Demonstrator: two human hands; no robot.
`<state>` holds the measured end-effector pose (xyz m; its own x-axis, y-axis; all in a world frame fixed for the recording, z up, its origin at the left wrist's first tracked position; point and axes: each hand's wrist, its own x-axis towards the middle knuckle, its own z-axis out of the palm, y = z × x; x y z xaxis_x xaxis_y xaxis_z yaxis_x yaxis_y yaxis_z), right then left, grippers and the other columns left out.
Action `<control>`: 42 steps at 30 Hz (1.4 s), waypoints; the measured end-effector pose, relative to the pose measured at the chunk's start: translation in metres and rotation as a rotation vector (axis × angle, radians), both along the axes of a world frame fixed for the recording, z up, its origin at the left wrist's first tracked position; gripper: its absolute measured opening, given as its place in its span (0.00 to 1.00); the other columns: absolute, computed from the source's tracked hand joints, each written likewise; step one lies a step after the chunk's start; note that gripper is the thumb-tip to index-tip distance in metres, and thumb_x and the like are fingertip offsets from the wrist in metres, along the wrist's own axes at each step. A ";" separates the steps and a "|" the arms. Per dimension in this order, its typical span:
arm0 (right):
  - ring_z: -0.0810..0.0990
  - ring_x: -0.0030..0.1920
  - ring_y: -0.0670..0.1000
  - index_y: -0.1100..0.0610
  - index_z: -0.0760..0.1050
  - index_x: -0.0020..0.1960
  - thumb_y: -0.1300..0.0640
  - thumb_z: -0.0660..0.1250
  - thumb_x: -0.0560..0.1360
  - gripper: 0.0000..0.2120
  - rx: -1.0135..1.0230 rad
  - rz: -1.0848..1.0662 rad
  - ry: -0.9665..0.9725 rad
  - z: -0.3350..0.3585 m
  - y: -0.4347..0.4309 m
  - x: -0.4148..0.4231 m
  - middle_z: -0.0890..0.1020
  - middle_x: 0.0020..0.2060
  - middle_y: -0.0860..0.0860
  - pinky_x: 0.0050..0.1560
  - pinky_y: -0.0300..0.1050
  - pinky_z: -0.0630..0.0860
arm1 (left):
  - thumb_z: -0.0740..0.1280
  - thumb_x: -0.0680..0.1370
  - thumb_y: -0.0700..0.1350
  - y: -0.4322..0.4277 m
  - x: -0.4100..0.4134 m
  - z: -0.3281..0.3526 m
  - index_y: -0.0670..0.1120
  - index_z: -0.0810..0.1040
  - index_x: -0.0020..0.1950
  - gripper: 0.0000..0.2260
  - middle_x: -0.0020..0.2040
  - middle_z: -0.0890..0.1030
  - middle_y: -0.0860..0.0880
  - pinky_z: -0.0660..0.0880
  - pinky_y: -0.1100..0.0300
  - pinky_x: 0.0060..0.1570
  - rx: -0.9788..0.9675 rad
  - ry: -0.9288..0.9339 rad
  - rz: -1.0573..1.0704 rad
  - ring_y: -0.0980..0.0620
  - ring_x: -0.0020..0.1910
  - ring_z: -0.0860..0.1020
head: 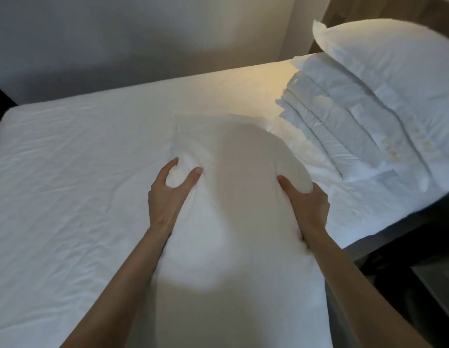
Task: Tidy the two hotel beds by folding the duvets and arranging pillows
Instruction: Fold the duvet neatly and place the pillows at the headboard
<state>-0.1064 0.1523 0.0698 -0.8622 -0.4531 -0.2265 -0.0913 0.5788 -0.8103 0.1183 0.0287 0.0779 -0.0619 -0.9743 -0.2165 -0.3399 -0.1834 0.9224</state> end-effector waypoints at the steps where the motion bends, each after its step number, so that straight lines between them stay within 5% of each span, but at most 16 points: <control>1: 0.78 0.56 0.55 0.55 0.75 0.63 0.31 0.71 0.65 0.37 -0.026 -0.026 0.023 0.011 0.017 -0.001 0.81 0.55 0.52 0.55 0.49 0.75 | 0.71 0.62 0.71 0.013 -0.004 0.009 0.64 0.74 0.65 0.33 0.66 0.75 0.59 0.69 0.52 0.68 -0.026 0.021 -0.014 0.55 0.67 0.71; 5: 0.78 0.56 0.53 0.54 0.76 0.63 0.32 0.71 0.65 0.35 -0.111 -0.134 0.091 0.050 0.089 -0.008 0.81 0.53 0.48 0.59 0.50 0.75 | 0.73 0.68 0.64 0.065 -0.026 0.045 0.61 0.75 0.65 0.26 0.64 0.75 0.60 0.68 0.58 0.65 -0.130 0.078 -0.106 0.57 0.66 0.71; 9: 0.79 0.49 0.49 0.51 0.78 0.56 0.34 0.72 0.65 0.27 -0.214 -0.279 0.131 0.084 0.176 -0.016 0.80 0.42 0.41 0.51 0.47 0.76 | 0.73 0.70 0.60 0.134 -0.050 0.081 0.60 0.75 0.65 0.24 0.62 0.76 0.60 0.70 0.57 0.64 -0.237 0.146 -0.227 0.58 0.64 0.72; 16: 0.81 0.45 0.41 0.47 0.80 0.50 0.39 0.76 0.64 0.19 -0.452 -0.554 0.268 0.133 0.364 -0.017 0.83 0.42 0.41 0.49 0.45 0.80 | 0.74 0.71 0.56 0.285 -0.099 0.133 0.57 0.76 0.64 0.22 0.59 0.77 0.65 0.70 0.64 0.62 -0.365 0.286 -0.473 0.67 0.60 0.73; 20: 0.80 0.40 0.38 0.46 0.78 0.43 0.42 0.77 0.64 0.14 -0.497 -0.705 0.352 0.150 0.480 -0.016 0.82 0.38 0.39 0.42 0.37 0.77 | 0.74 0.70 0.57 0.379 -0.135 0.148 0.56 0.76 0.65 0.24 0.62 0.77 0.63 0.70 0.58 0.66 -0.371 0.333 -0.642 0.64 0.63 0.72; 25: 0.79 0.41 0.37 0.47 0.80 0.46 0.40 0.77 0.64 0.16 -0.447 -0.910 0.405 0.164 0.619 -0.011 0.82 0.39 0.40 0.41 0.34 0.75 | 0.74 0.67 0.61 0.499 -0.183 0.152 0.58 0.75 0.65 0.27 0.63 0.76 0.61 0.69 0.55 0.67 -0.355 0.372 -0.884 0.60 0.66 0.71; 30: 0.81 0.44 0.41 0.48 0.80 0.48 0.38 0.75 0.64 0.19 -0.372 -1.141 0.448 0.166 0.733 -0.007 0.83 0.41 0.42 0.49 0.44 0.79 | 0.72 0.66 0.64 0.606 -0.242 0.157 0.57 0.72 0.68 0.32 0.63 0.73 0.63 0.65 0.71 0.56 -0.407 0.368 -1.190 0.61 0.61 0.71; 34: 0.80 0.44 0.41 0.50 0.80 0.48 0.40 0.75 0.66 0.17 -0.327 -1.351 0.478 0.160 0.800 -0.011 0.82 0.41 0.42 0.53 0.48 0.79 | 0.74 0.64 0.66 0.680 -0.299 0.159 0.58 0.72 0.67 0.33 0.63 0.74 0.61 0.66 0.63 0.59 -0.426 0.350 -1.391 0.59 0.61 0.70; 38: 0.81 0.42 0.45 0.50 0.79 0.42 0.41 0.75 0.65 0.14 -0.273 -1.545 0.526 0.147 0.852 -0.026 0.83 0.37 0.44 0.52 0.50 0.79 | 0.75 0.66 0.62 0.748 -0.360 0.154 0.59 0.73 0.66 0.30 0.53 0.73 0.68 0.67 0.65 0.54 -0.354 0.377 -1.589 0.62 0.55 0.72; 42: 0.81 0.41 0.45 0.52 0.79 0.43 0.40 0.74 0.66 0.16 -0.181 -1.706 0.589 0.138 0.893 -0.056 0.82 0.36 0.43 0.51 0.48 0.78 | 0.76 0.65 0.63 0.810 -0.430 0.147 0.59 0.73 0.65 0.31 0.55 0.74 0.64 0.69 0.62 0.54 -0.310 0.414 -1.785 0.59 0.56 0.74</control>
<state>-0.1629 1.0449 0.2079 -0.2961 0.9356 0.1923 0.1762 0.2514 -0.9517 -0.3117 0.8389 0.2248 -0.9265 0.2988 0.2286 0.3104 0.2638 0.9133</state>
